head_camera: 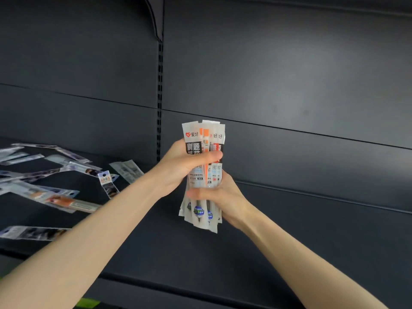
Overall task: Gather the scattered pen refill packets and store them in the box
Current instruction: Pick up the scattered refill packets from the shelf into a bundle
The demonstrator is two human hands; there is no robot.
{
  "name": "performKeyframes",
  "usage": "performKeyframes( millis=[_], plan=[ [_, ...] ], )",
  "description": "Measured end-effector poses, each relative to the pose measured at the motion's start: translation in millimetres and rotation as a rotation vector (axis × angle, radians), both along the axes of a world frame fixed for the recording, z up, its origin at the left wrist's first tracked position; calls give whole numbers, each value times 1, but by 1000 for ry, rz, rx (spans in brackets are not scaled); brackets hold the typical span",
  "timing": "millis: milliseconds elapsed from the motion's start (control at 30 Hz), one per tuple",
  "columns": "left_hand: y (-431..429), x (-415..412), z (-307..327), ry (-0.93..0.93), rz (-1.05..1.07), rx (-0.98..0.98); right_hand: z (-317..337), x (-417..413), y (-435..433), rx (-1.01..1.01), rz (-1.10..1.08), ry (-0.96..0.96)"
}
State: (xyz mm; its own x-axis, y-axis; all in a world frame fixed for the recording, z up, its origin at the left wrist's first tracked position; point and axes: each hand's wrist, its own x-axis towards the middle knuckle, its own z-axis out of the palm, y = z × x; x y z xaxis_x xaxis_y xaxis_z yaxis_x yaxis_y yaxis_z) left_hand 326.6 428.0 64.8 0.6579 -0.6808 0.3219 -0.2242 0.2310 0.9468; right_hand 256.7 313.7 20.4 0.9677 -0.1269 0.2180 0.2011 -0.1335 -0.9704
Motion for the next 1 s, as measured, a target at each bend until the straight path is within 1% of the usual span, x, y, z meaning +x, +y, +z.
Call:
performKeyframes(
  millis=[133, 267, 333, 467, 567, 667, 733, 767, 833, 900, 1000],
  plan=[
    [32, 38, 0, -48, 31, 73, -2, 36, 35, -29, -68, 18],
    [58, 74, -4, -62, 37, 51, -4, 69, 66, -57, -161, -3],
    [64, 89, -9, -39, 28, 56, -8, 80, 80, -58, -205, -10],
    [73, 108, -19, 9, -78, 89, -14, 97, 96, -81, -254, 4],
    [81, 126, -16, -26, -195, 140, -10, 109, 97, -86, -278, 11],
    [92, 149, -13, -106, -304, 211, -11, 119, 95, -86, -311, 5],
    [101, 170, -18, -200, -267, 282, -12, 125, 92, -98, -328, 12],
    [106, 182, -22, -279, -218, 354, -12, 128, 90, -103, -337, 17],
    [116, 209, -35, -460, -157, 568, -12, 132, 86, -105, -350, 25],
    [120, 232, -48, -607, -183, 752, -14, 134, 82, -105, -362, 30],
    [115, 250, -60, -710, -244, 868, -18, 132, 76, -102, -376, 36]
  ],
)
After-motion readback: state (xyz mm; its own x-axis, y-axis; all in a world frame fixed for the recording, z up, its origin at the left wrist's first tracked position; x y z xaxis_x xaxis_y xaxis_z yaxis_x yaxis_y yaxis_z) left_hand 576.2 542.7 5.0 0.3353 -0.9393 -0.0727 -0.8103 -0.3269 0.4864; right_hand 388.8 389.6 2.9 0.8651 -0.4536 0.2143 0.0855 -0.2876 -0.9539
